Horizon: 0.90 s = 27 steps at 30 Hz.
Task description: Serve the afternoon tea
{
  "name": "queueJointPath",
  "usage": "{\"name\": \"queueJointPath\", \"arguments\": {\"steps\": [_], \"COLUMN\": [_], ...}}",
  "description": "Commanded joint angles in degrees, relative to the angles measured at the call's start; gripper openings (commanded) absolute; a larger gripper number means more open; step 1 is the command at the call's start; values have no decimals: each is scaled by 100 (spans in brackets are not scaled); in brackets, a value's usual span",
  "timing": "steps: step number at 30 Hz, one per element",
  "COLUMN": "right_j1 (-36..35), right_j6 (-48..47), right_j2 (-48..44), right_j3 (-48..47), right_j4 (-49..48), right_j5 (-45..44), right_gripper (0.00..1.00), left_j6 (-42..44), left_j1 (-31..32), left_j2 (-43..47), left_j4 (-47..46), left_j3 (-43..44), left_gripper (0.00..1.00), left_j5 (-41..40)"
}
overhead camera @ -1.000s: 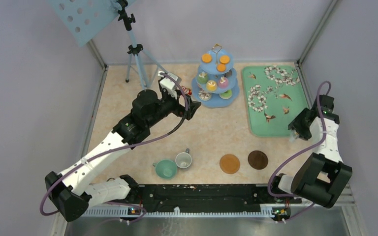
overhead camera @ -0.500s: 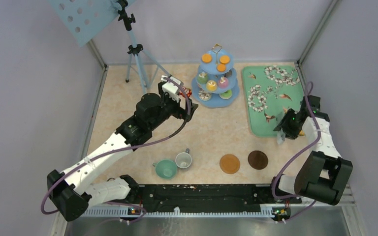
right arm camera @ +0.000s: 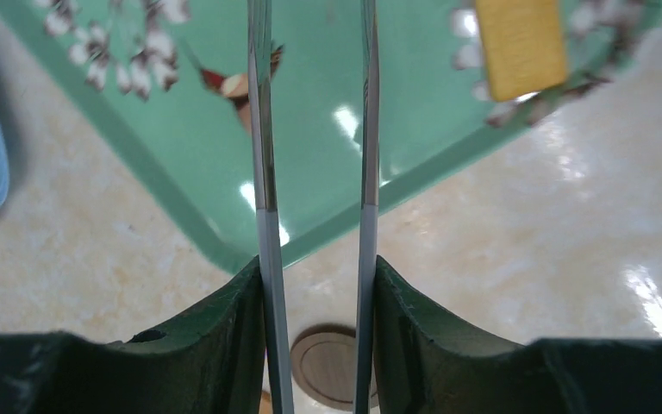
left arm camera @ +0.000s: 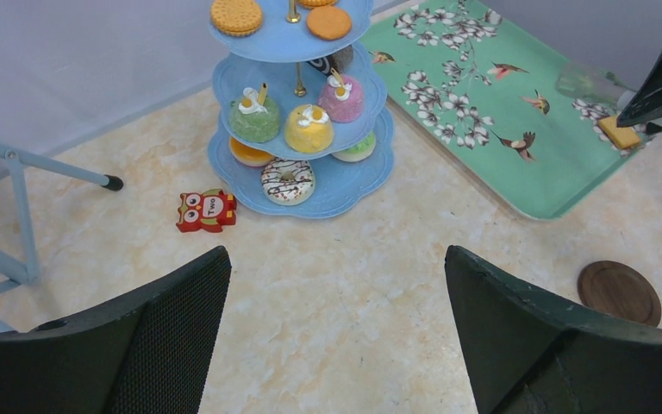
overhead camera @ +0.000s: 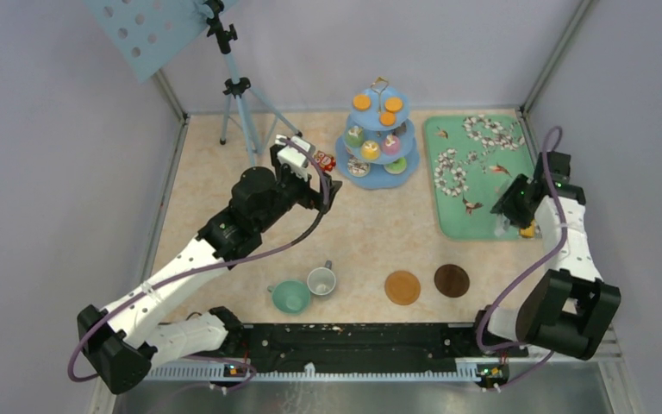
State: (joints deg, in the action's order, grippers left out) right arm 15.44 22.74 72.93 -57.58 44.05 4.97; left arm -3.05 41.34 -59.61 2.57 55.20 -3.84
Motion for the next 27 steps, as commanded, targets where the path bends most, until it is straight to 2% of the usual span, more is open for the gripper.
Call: {"name": "queueJointPath", "arguments": {"steps": [1,7,15,23,27], "right_j1": [691,1246,1429,1510,1880], "right_j6": [-105,-185,-136,64,93], "right_j2": [-31,100,246,-136,-155], "right_j3": [-123,56,119,364,572], "right_j4": [61,-104,-86,-18,-47], "right_j5": [-444,-129,-104,-450,-3], "right_gripper": [37,39,40,41,41], "left_j6": [-14,0,4,-8,4], "left_j1": [45,146,146,146,146], "left_j2": [174,144,93,60,78], "left_j4": [-343,-344,-345,-344,-337], "left_j3": [-58,-77,-78,-86,-97], "left_gripper": [99,99,99,99,99], "left_j5": [58,34,27,58,35]}}
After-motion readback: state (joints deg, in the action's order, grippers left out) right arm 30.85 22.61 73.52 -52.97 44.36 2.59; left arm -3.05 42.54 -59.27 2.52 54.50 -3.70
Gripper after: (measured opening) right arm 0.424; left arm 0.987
